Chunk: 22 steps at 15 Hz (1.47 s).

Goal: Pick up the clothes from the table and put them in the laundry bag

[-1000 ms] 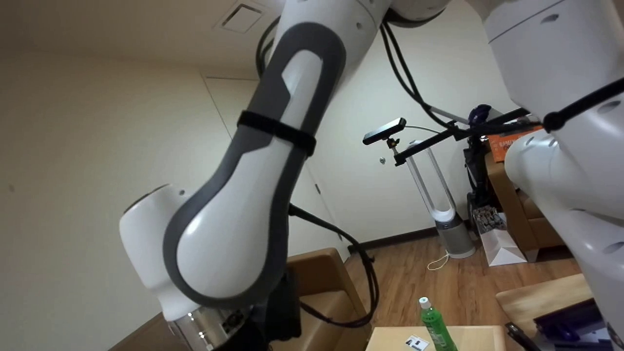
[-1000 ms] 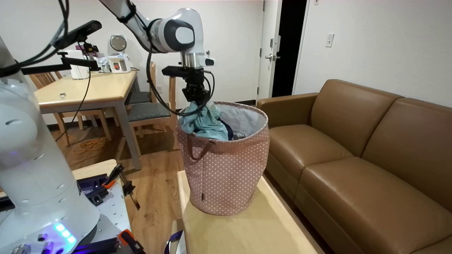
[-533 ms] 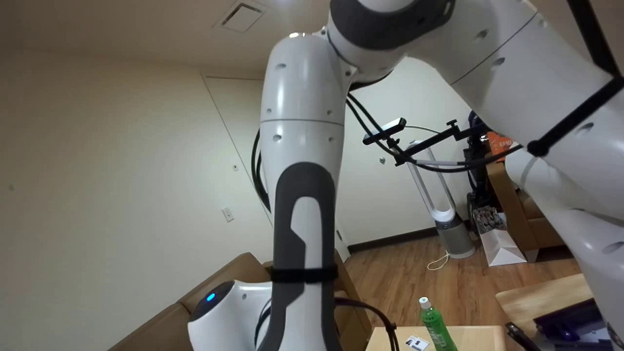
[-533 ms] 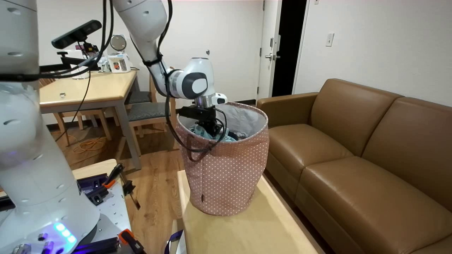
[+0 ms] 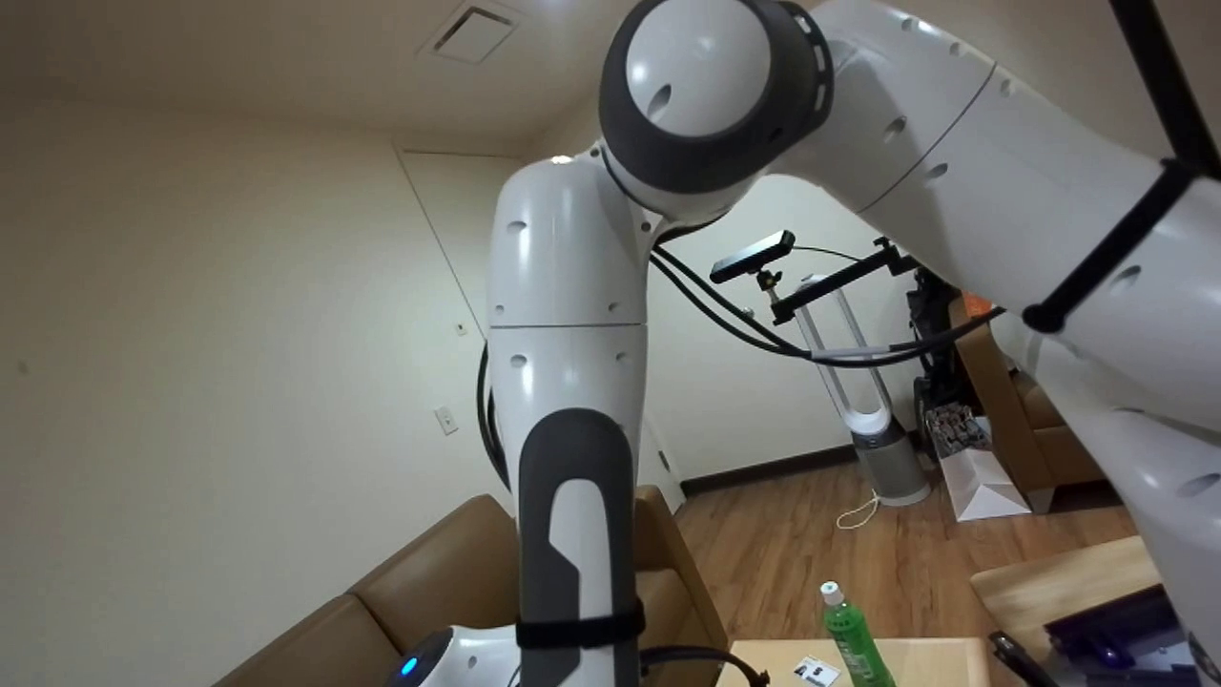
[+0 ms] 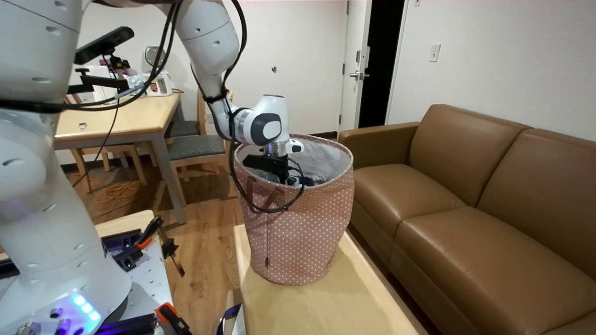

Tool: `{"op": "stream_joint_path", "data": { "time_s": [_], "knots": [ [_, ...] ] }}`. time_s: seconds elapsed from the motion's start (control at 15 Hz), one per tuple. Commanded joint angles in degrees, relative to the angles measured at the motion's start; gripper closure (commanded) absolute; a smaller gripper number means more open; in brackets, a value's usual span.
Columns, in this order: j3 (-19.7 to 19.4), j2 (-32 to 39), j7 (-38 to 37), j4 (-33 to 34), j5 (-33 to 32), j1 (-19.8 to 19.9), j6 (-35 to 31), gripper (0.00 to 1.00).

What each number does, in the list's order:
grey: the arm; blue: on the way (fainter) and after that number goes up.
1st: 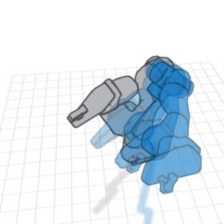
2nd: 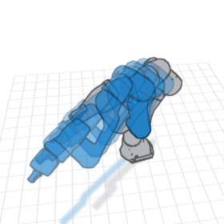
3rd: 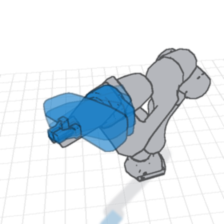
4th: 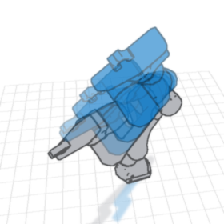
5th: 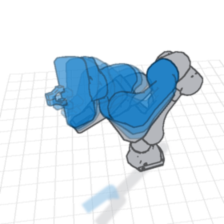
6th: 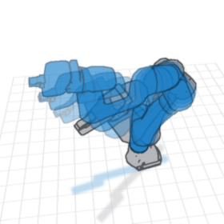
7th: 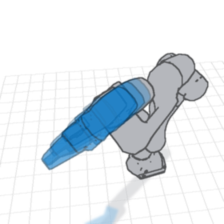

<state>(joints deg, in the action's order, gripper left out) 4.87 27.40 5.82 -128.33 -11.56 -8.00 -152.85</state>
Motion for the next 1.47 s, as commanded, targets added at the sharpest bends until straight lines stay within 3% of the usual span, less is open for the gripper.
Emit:
{"op": "stream_joint_path", "data": {
  "time_s": [0.0, 0.27, 0.47, 0.8, 1.0, 1.4],
  "knots": [
    [3.0, 2.1, 6.7, 2.0, 2.3, 2.9, 4.3, 0.46],
    [3.5, 2.5, 9.6, 3.2, 1.7, 3.3, 6.4, 0.2],
    [2.9, 2.9, 10.0, 3.3, 0.6, 2.8, 4.0, 0.02],
    [3.6, 3.4, 12.8, 3.1, 0.3, 3.4, -1.1, 0.0],
    [4.7, 3.5, 16.7, 3.2, 0.8, 4.4, 1.3, 0.0],
    [4.0, 3.3, 17.6, 3.5, 0.4, 4.1, 4.7, 0.0]
  ]
}}
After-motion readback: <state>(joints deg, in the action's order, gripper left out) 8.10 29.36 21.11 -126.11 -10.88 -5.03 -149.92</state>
